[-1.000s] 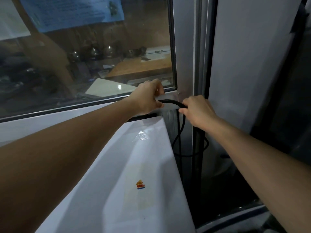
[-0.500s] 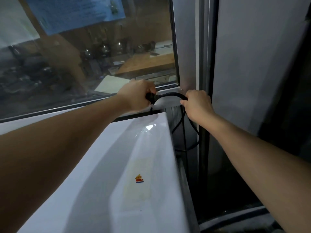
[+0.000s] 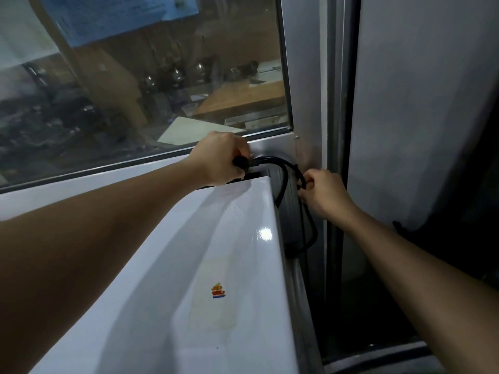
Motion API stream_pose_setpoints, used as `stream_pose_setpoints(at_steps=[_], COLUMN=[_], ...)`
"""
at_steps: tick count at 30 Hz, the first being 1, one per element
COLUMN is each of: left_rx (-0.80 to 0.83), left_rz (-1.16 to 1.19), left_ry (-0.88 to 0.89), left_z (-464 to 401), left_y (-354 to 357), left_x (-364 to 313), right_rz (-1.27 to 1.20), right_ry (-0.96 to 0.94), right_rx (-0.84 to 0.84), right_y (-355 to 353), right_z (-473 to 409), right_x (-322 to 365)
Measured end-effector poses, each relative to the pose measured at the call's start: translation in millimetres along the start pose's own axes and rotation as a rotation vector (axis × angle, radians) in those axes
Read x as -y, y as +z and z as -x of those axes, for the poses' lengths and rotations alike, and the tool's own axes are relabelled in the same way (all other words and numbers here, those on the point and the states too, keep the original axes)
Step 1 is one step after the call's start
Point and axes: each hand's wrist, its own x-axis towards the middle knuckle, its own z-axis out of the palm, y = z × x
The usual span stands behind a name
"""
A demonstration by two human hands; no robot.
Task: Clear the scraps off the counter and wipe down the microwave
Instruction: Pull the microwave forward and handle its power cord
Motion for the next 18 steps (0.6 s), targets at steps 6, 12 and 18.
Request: stream_pose_setpoints(at_steps=[6, 12, 18], left_rx=[0.02, 0.018, -0.044], left_rz=[0.063, 0.043, 0.016], left_ry=[-0.022, 0.005, 0.016], left_z=[3.7, 4.9, 6.3], left_y=[0.4, -0.5, -9.1], left_x=[3.6, 5.0, 10.8], right_rz=[0.051, 0.395, -0.218], right_ry=[0.101, 0.274, 0.436], right_rx=[0.027, 0.112, 0.102], right_y=[5.3, 22.0, 18.7], right_z=[6.1, 19.5, -2.3], right_x=[-24.8, -21.7, -3.7])
